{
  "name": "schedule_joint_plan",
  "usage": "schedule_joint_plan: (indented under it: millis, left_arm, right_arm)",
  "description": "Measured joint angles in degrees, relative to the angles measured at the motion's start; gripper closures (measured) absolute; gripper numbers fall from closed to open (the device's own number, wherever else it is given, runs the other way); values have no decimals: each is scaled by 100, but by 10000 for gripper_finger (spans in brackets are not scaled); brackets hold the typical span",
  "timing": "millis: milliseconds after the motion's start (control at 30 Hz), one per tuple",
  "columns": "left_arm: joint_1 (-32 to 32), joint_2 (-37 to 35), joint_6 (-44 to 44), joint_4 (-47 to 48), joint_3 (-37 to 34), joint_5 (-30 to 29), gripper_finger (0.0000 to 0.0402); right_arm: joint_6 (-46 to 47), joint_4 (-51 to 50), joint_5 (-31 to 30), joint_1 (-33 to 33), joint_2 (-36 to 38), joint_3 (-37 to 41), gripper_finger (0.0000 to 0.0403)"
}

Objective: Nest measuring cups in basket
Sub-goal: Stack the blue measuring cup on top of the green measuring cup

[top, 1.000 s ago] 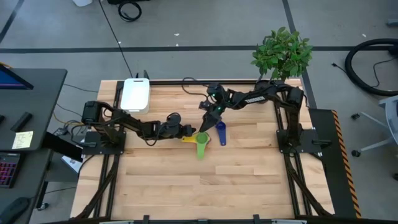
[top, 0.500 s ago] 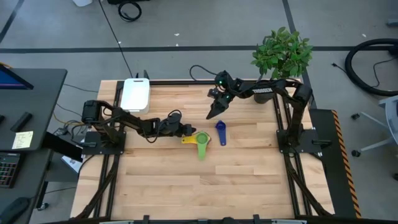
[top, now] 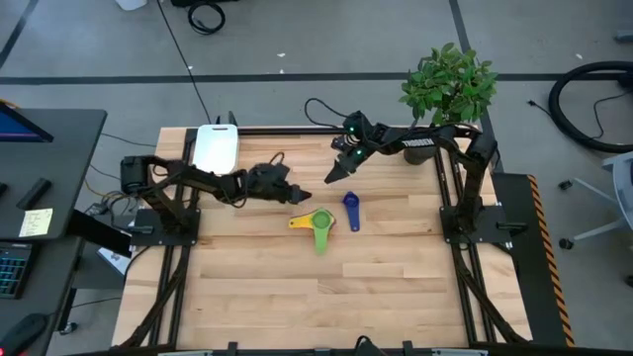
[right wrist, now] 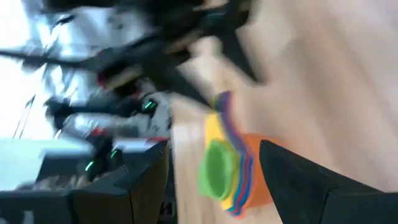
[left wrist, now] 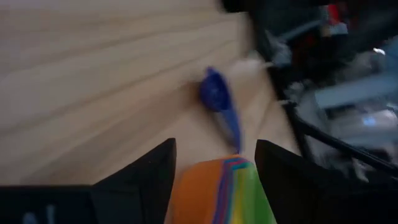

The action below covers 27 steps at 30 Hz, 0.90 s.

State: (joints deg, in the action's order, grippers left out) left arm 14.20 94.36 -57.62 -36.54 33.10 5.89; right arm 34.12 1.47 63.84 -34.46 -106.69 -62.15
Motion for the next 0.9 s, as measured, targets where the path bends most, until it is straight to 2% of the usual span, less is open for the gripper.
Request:
schedule_joint_plan:
  millis: [200, 400, 500, 667, 767, 900]
  left_arm:
    - [470, -504, 780, 12, 0, 1009, 178]
    - [840, -856, 1353, 0, 0, 1565, 178]
    - [1001, -872, 1354, 26, 2, 1628, 178]
    - [1182, -872, 1329, 36, 2, 1663, 178]
    - [1279, -872, 1227, 18, 2, 1710, 178]
    - [1401, -872, 1007, -8, 2, 1800, 178]
  right_arm:
    - [802, 27, -951, 13, -2, 0, 148]
    - [1792, 83, -2007, 179, -2, 0, 148]
    - [1802, 207, -2333, 216, -2, 0, 148]
    - [1221, -37, -2290, 169, 43, 0, 148]
    - [562, -1033, -2730, 117, 255, -137, 148]
    - [-545, -3174, -4202, 81, 635, -505, 148]
